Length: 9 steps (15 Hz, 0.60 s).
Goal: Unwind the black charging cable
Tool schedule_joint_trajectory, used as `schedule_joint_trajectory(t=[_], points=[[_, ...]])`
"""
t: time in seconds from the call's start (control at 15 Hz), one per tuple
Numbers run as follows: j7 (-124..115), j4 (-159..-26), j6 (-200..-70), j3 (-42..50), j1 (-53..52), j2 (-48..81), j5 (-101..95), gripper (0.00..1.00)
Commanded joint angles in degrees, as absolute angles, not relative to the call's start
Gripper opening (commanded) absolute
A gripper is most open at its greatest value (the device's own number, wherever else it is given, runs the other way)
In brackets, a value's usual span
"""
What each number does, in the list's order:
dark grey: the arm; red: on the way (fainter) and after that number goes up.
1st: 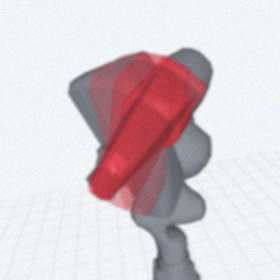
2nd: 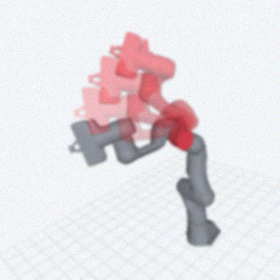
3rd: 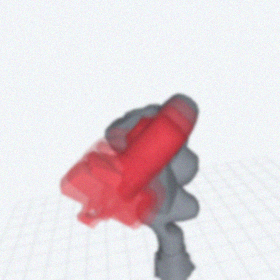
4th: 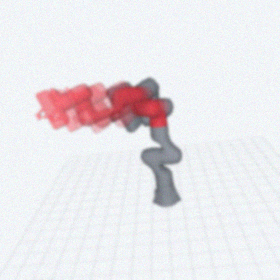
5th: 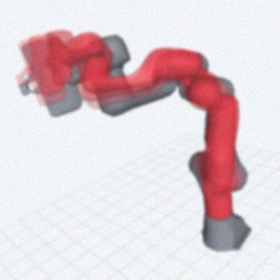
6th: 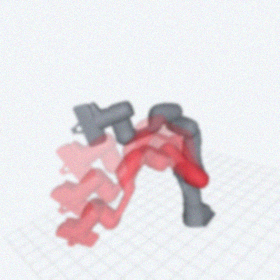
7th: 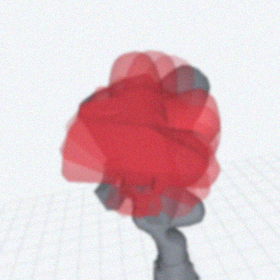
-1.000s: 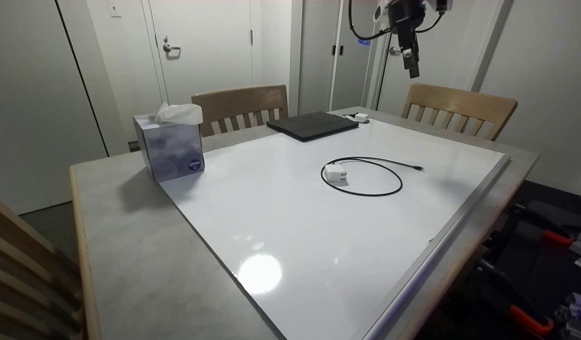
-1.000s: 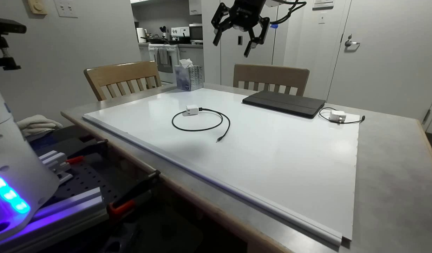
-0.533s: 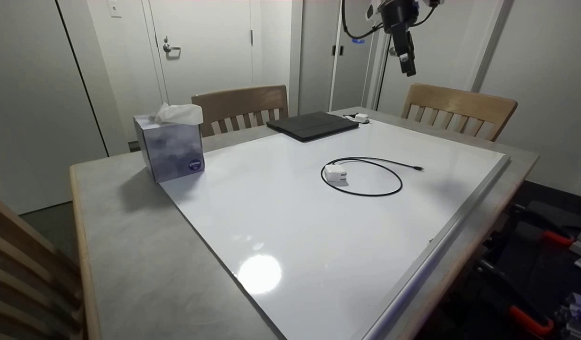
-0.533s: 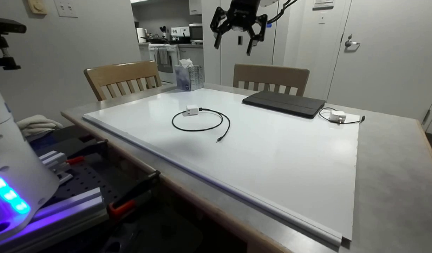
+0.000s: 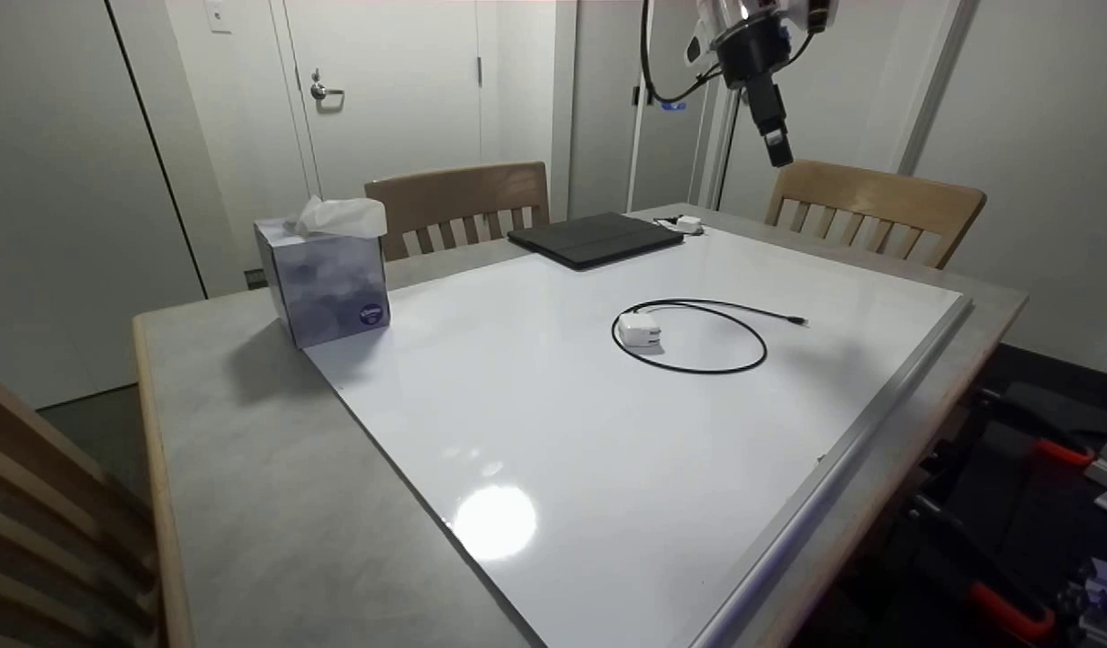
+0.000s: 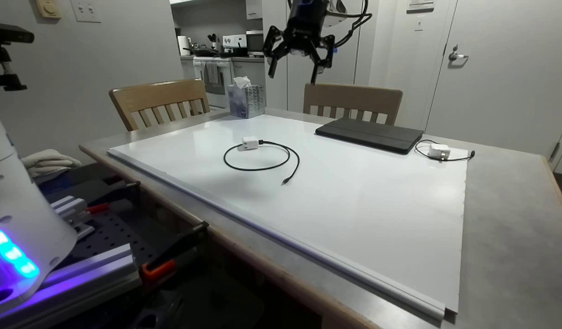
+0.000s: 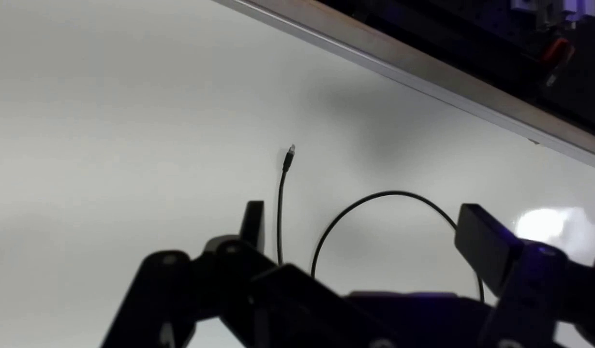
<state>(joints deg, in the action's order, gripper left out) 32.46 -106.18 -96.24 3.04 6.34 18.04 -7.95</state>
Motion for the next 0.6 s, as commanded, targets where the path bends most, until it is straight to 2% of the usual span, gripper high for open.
schedule_joint_trajectory(t=[0.0, 0.53], points=[[34.9, -112.51, -99.46, 2.68, 8.53, 14.02, -5.72, 1.0], [33.57, -109.45, -97.64, 2.8, 7.98, 16.65, -6.76, 1.0]])
